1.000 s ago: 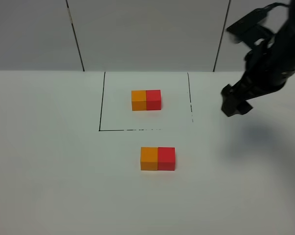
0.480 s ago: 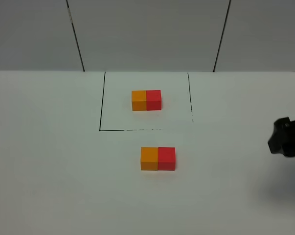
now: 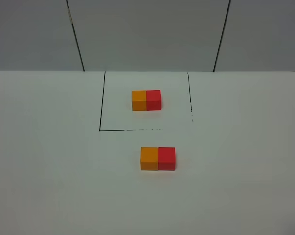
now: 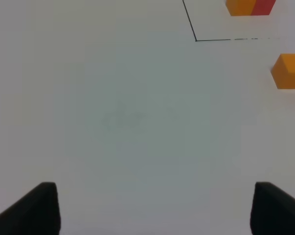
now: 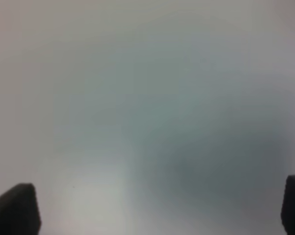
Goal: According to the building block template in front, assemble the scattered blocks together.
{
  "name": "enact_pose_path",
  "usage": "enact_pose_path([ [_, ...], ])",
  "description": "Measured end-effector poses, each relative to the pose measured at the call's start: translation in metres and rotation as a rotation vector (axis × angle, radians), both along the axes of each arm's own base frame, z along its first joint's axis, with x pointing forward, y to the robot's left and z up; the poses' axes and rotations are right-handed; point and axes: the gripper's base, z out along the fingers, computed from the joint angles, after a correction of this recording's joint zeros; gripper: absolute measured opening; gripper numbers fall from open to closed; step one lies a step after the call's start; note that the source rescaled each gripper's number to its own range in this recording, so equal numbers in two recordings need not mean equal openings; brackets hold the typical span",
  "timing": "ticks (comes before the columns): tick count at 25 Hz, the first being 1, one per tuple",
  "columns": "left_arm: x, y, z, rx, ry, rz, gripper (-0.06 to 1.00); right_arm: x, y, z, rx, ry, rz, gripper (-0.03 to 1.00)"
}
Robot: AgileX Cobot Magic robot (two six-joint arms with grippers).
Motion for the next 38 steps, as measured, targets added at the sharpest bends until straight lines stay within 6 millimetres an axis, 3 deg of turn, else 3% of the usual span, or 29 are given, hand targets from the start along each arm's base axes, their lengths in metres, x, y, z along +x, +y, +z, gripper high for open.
enact_pose_path([
  [5,0.000,0.000,0.000,0.000,0.000,0.000,0.66,-0.030,-0.005,-0.009,-0.005,-0.058,-0.058,0.99],
  [11,0.000,0.000,0.000,0.000,0.000,0.000,0.66,-0.051,0.000,-0.012,0.033,-0.161,-0.039,0.99],
  [16,0.000,0.000,0.000,0.000,0.000,0.000,0.66,-0.063,0.004,-0.022,0.065,-0.227,-0.024,0.98],
  [24,0.000,0.000,0.000,0.000,0.000,0.000,0.66,-0.079,0.008,-0.020,0.084,-0.325,0.023,0.95],
  [33,0.000,0.000,0.000,0.000,0.000,0.000,0.66,-0.099,0.014,-0.024,0.096,-0.425,0.110,0.83],
  [38,0.000,0.000,0.000,0.000,0.000,0.000,0.66,-0.110,0.014,-0.024,0.093,-0.490,0.114,0.82],
])
